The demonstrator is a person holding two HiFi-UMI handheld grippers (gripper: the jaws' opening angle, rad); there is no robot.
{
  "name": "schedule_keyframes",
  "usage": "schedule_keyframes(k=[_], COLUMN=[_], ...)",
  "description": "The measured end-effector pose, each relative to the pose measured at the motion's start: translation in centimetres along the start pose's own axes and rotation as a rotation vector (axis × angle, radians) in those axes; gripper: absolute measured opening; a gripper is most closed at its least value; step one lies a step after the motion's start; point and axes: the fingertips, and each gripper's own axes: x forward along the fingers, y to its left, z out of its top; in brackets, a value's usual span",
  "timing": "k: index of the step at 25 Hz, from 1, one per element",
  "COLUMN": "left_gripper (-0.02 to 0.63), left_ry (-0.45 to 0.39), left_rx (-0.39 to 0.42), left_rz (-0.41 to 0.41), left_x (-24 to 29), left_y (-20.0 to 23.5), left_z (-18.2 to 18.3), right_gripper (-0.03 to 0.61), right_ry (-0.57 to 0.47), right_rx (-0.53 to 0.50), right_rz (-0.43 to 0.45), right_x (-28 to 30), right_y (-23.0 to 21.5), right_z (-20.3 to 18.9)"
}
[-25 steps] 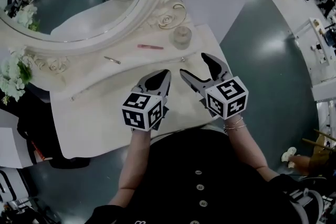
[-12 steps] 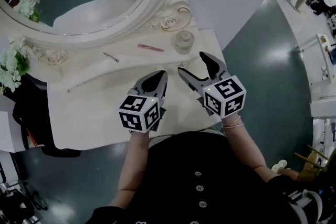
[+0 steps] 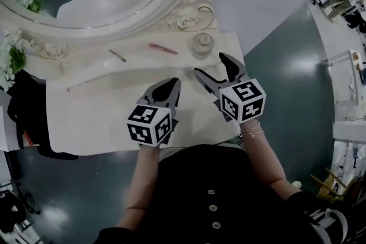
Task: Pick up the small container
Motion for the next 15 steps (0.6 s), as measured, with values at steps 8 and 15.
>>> schedule_keyframes(k=[8, 15], left_gripper=[0.014, 0.014], left_ry=[0.007, 0.017], left_rx=[-0.040, -0.048], left_rz=[0.039, 0.049], left_x=[0.9, 2.2], left_y=[1.2, 1.8], left_z=[-0.6, -1.2], right_gripper=[0.386, 0.411], right_ry=[0.069, 0.113], right_rx=[-0.071, -0.092], right_rz=[0.040, 0.065], right_x=[3.2, 5.7], right_y=[-1.4, -2.2], right_z=[-0.3, -0.9])
